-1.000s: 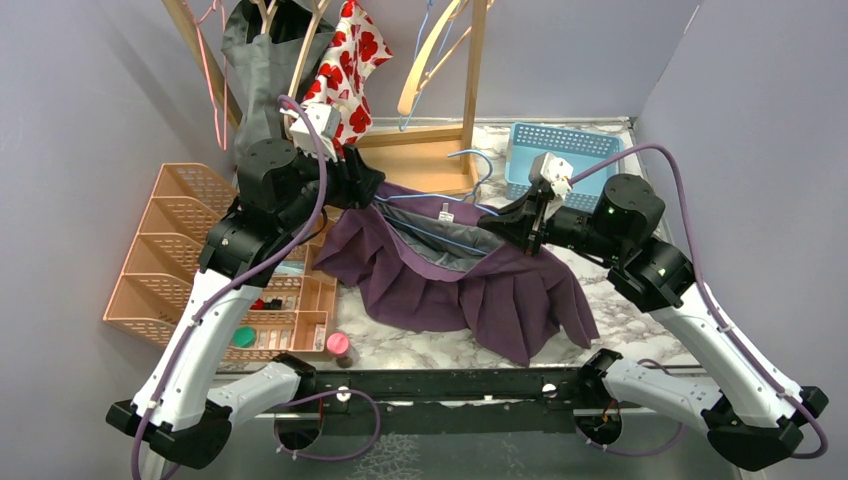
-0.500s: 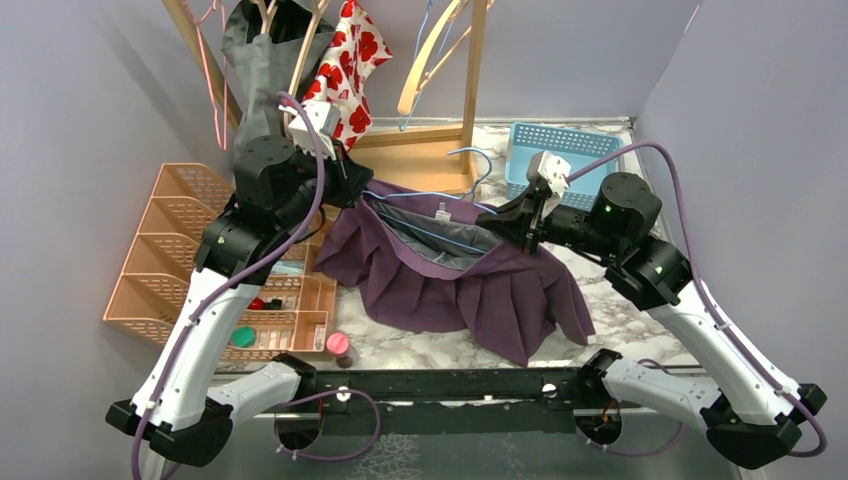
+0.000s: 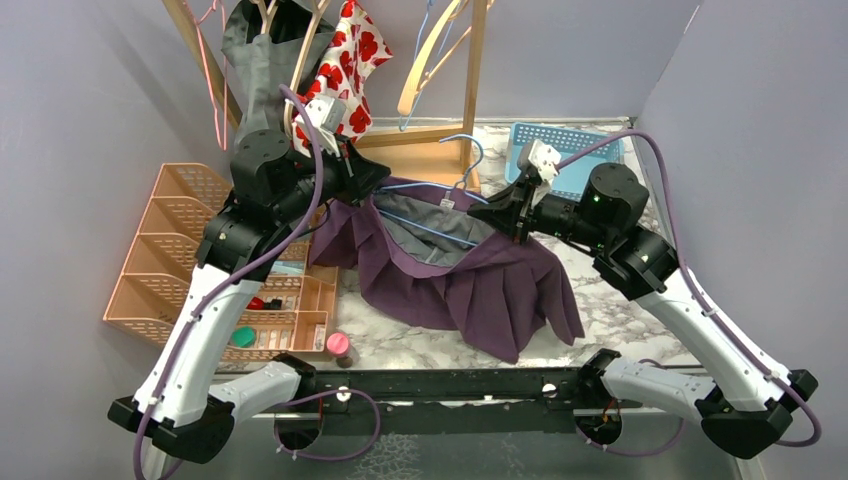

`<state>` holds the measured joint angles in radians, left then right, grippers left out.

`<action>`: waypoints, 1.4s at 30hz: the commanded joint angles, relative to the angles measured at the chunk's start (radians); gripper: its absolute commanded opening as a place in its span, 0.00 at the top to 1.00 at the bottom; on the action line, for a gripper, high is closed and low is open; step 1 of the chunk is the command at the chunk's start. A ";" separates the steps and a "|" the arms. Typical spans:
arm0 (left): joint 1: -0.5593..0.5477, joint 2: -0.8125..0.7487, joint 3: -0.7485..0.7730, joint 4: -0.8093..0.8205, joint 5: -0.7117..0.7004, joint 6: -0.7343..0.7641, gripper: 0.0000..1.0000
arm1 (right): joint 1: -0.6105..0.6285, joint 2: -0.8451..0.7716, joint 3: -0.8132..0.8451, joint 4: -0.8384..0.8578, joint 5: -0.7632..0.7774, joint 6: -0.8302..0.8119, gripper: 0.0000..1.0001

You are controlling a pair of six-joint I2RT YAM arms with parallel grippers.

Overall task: Place the skirt on the hanger
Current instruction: Hang the skirt on the hanger, then move the hanger to the clothesline.

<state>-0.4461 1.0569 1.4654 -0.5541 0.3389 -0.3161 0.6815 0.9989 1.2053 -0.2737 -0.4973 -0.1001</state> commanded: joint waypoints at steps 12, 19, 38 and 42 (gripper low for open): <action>-0.003 0.025 -0.010 0.165 0.103 -0.001 0.67 | 0.007 -0.099 -0.081 0.279 0.119 0.044 0.99; -0.003 0.071 0.055 0.252 0.005 0.018 0.46 | 0.007 -0.177 -0.169 0.265 0.138 0.061 0.99; -0.003 0.532 0.394 0.439 -0.238 0.227 0.17 | 0.007 -0.206 -0.190 0.234 0.166 0.067 0.99; -0.003 0.634 0.541 0.348 -0.194 0.257 0.22 | 0.007 -0.203 -0.186 0.235 0.173 0.070 0.99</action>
<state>-0.4473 1.6440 1.8633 -0.1677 0.1398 -0.1200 0.6815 0.8234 1.0073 -0.1429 -0.3538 -0.0429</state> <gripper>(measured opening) 0.812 0.037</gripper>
